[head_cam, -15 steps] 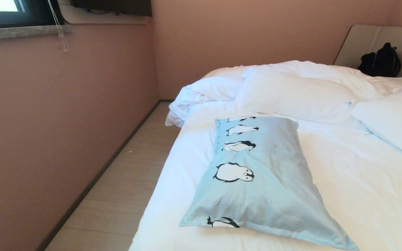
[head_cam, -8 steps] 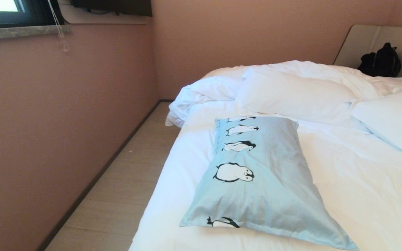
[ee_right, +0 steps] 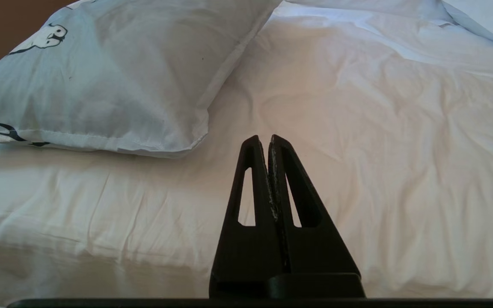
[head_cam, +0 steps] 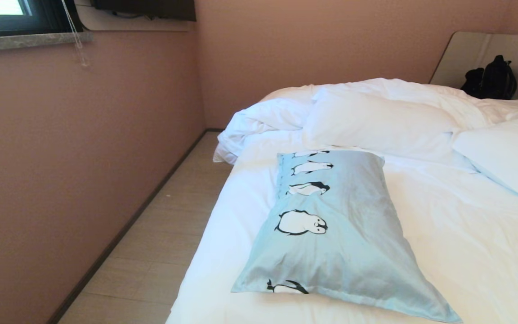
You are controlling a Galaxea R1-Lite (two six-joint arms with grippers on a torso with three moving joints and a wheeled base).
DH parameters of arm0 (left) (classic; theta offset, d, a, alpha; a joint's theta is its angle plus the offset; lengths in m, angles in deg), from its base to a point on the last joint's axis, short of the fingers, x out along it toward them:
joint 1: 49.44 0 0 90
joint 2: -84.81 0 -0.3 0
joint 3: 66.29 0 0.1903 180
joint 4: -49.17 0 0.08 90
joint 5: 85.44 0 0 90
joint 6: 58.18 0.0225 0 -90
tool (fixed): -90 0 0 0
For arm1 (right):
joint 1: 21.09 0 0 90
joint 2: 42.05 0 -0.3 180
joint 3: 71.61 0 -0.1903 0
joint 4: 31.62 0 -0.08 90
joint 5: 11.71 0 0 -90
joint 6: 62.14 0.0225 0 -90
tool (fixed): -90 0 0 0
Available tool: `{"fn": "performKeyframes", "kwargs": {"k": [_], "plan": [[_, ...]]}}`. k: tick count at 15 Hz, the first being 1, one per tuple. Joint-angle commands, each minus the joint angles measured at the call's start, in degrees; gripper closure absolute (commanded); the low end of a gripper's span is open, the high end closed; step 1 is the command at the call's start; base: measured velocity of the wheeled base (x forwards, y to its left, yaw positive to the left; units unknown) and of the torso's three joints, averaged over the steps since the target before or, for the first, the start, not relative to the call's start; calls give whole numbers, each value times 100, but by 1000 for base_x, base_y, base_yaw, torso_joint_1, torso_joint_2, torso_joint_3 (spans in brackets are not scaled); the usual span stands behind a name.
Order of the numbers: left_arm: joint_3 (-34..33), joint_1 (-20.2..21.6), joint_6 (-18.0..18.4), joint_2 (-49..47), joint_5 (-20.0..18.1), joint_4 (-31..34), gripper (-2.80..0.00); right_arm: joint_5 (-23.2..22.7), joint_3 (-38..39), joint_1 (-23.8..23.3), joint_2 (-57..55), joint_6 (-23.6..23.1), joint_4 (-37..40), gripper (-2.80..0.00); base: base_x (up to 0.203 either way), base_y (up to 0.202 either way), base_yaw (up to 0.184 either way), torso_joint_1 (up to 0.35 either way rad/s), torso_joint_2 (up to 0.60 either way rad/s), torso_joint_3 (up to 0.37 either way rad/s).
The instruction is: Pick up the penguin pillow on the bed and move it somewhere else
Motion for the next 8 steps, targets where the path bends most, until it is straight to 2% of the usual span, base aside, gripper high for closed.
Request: {"fn": "performKeyframes", "kwargs": {"k": [1,8], "plan": [[0,0,0,2,0,-1,0,42,2,3,2,59,-2,0,0,0,0,0,0,0],[0,0,0,2,0,-1,0,51,-3,3,2,59,-11,0,0,0,0,0,0,0]]}}
